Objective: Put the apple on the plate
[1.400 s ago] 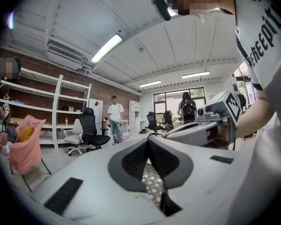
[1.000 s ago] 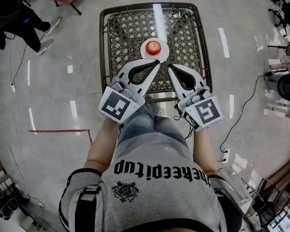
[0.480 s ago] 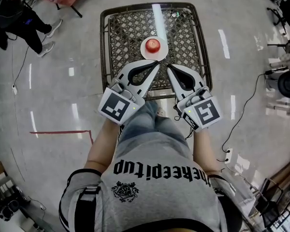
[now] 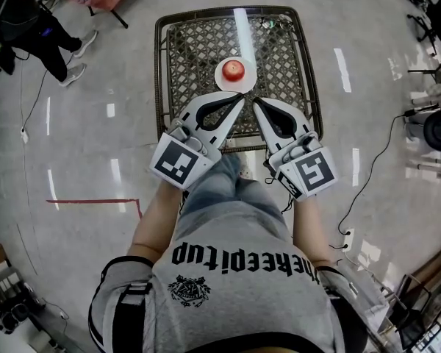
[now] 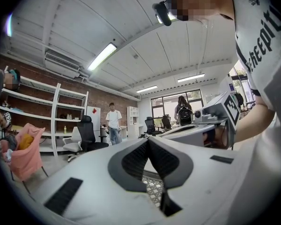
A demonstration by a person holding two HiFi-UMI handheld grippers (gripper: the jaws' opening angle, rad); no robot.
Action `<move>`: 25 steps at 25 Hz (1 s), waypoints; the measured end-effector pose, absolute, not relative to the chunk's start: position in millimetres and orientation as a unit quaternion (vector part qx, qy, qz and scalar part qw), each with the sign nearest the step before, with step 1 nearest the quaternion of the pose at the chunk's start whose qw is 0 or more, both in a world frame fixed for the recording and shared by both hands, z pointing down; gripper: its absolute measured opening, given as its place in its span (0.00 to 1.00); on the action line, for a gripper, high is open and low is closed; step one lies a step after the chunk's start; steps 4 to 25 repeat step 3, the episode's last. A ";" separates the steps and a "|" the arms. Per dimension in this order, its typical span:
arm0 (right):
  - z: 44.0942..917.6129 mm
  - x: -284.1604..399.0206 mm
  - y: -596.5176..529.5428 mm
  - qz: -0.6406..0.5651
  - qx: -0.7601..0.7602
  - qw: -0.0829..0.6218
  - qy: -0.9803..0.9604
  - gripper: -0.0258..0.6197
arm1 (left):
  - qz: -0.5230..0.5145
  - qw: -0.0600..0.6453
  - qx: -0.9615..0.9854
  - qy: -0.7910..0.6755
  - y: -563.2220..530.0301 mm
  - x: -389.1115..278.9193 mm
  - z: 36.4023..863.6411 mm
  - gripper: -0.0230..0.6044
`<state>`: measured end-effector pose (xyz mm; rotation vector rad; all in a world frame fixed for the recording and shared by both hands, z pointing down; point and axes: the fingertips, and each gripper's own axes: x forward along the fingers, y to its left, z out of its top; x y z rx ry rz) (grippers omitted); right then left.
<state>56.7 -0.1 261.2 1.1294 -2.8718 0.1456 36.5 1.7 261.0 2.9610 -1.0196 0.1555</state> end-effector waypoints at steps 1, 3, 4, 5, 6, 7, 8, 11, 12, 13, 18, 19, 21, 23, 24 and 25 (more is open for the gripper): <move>260.1 57.2 -0.4 0.047 0.366 0.025 -0.929 0.04 | 0.050 0.002 0.944 -0.325 1.8 37.5 260.5 0.06; 257.7 57.9 -1.1 0.045 0.365 0.023 -0.929 0.04 | 0.052 0.000 0.944 -0.325 1.7 39.2 259.4 0.06; 257.7 57.9 -1.1 0.045 0.365 0.023 -0.929 0.04 | 0.052 0.000 0.944 -0.325 1.7 39.2 259.4 0.06; 257.7 57.9 -1.1 0.045 0.365 0.023 -0.929 0.04 | 0.052 0.000 0.944 -0.325 1.7 39.2 259.4 0.06; 257.7 57.9 -1.1 0.045 0.365 0.023 -0.929 0.04 | 0.052 0.000 0.944 -0.325 1.7 39.2 259.4 0.06; 257.7 57.9 -1.1 0.045 0.365 0.023 -0.929 0.04 | 0.052 0.000 0.944 -0.325 1.7 39.2 259.4 0.06; 257.7 57.9 -1.1 0.045 0.365 0.023 -0.929 0.04 | 0.052 0.000 0.944 -0.325 1.7 39.2 259.4 0.06; 257.7 57.9 -1.1 0.045 0.365 0.023 -0.929 0.04 | 0.052 0.000 0.944 -0.325 1.7 39.2 259.4 0.06; 257.7 57.9 -1.1 0.045 0.365 0.023 -0.929 0.04 | 0.052 0.000 0.944 -0.325 1.7 39.2 259.4 0.06; 257.7 57.9 -1.1 0.045 0.365 0.023 -0.929 0.04 | 0.052 0.000 0.944 -0.325 1.7 39.2 259.4 0.06; 257.7 57.9 -1.1 0.045 0.365 0.023 -0.929 0.04 | 0.052 0.000 0.944 -0.325 1.7 39.2 259.4 0.06; 257.7 57.9 -1.1 0.045 0.365 0.023 -0.929 0.04 | 0.052 0.000 0.944 -0.325 1.7 39.2 259.4 0.06; 257.7 57.9 -1.1 0.045 0.365 0.023 -0.929 0.04 | 0.052 0.000 0.944 -0.325 1.7 39.2 259.4 0.06; 257.7 57.9 -1.1 0.045 0.365 0.023 -0.929 0.04 | 0.052 0.000 0.944 -0.325 1.7 39.2 259.4 0.06; 257.7 57.9 -1.1 0.045 0.365 0.023 -0.929 0.04 | 0.052 0.000 0.944 -0.325 1.7 39.2 259.4 0.06; 257.7 57.9 -1.1 0.045 0.365 0.023 -0.929 0.04 | 0.052 0.000 0.944 -0.325 1.7 39.2 259.4 0.06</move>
